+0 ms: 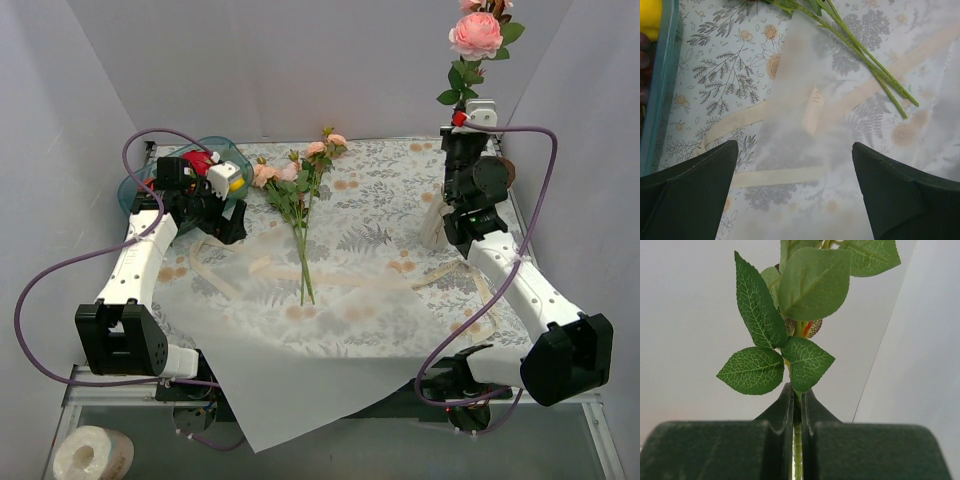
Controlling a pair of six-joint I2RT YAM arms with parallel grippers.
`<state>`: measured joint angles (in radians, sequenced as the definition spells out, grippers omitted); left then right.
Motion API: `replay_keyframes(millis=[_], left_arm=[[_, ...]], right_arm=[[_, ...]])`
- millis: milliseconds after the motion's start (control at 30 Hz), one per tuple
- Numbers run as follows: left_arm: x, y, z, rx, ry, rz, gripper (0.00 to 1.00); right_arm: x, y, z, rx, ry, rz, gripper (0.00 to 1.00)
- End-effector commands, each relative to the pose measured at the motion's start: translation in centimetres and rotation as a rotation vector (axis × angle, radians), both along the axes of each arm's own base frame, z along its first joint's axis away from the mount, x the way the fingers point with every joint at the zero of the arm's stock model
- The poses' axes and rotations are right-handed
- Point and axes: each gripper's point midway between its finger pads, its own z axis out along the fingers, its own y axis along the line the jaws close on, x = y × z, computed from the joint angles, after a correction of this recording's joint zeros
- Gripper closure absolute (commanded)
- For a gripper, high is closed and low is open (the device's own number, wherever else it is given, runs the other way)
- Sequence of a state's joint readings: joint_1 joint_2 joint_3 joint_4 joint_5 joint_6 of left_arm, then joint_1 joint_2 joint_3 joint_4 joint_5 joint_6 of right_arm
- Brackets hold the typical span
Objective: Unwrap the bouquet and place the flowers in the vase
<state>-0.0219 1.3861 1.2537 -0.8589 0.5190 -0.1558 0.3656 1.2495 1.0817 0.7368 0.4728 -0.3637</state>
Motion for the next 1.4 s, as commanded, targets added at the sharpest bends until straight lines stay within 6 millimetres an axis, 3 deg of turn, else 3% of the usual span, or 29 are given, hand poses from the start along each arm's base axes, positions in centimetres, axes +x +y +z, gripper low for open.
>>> replay_keyframes(millis=[0,200,300,333,433,633,833,900,933,967,1100,1167,1200,1233,1267,1333,1367], left_arm=[[0.2,-0.2,0.8,0.005,-0.029,-0.019,0.02],[0.2,-0.4,1.3,-0.004,-0.032,-0.025,0.02],[-0.1,-0.4,1.3,0.002,-0.027,-0.042,0.02],[-0.2,-0.5,1.3,0.002,-0.021,-0.052,0.02],[-0.5,-0.4,1.0,0.009,-0.006,-0.063,0.02],[-0.3,-0.5,2.0,0.004,-0.056,-0.057,0.02],[-0.4,-0.4,1.8,0.007,-0.066,-0.051,0.02],[-0.4,-0.4,1.7,0.003,-0.063,-0.046,0.02],[-0.5,-0.4,1.8,0.001,-0.064,-0.046,0.02],[-0.4,-0.5,1.9,0.000,-0.070,-0.044,0.02],[-0.2,-0.7,2.3,-0.018,-0.074,-0.034,0.02],[0.0,-0.6,2.4,-0.018,-0.071,-0.028,0.02],[0.0,-0.6,2.4,-0.018,-0.069,-0.023,0.02],[0.0,-0.6,2.4,-0.018,-0.068,-0.021,0.02],[0.2,-0.4,2.3,-0.011,-0.070,-0.012,0.02],[0.2,-0.4,2.4,-0.013,-0.071,0.000,0.02],[0.5,-0.1,2.6,-0.004,-0.085,0.012,0.02]], right_arm=[[-1.8,-1.6,2.0,0.072,-0.105,-0.042,0.99],[-1.9,-2.8,-1.4,0.095,-0.019,-0.099,0.99],[-2.8,-2.9,-2.4,0.109,0.007,-0.078,0.61],[-3.0,-2.6,-2.5,0.119,0.015,-0.050,0.36],[-3.9,-2.5,-1.8,0.118,0.039,-0.024,0.15],[-6.0,-2.4,0.2,0.125,0.066,0.031,0.07],[-8.6,-0.8,5.1,0.125,0.044,0.182,0.04],[-8.8,1.0,6.5,0.102,0.056,0.273,0.04],[-9.8,1.7,9.5,0.109,0.015,0.316,0.04],[-8.8,2.9,8.6,0.089,0.074,0.341,0.04],[-9.2,7.8,10.2,0.033,0.082,0.424,0.03],[-9.6,11.8,10.4,-0.022,0.098,0.484,0.02],[-9.5,12.6,10.1,-0.032,0.117,0.471,0.02],[-10.3,14.8,9.8,-0.050,0.129,0.513,0.02],[-9.5,16.6,8.8,-0.074,0.160,0.516,0.02],[-9.8,19.1,7.8,-0.089,0.214,0.566,0.02],[-9.2,21.1,5.9,-0.100,0.262,0.591,0.02]])
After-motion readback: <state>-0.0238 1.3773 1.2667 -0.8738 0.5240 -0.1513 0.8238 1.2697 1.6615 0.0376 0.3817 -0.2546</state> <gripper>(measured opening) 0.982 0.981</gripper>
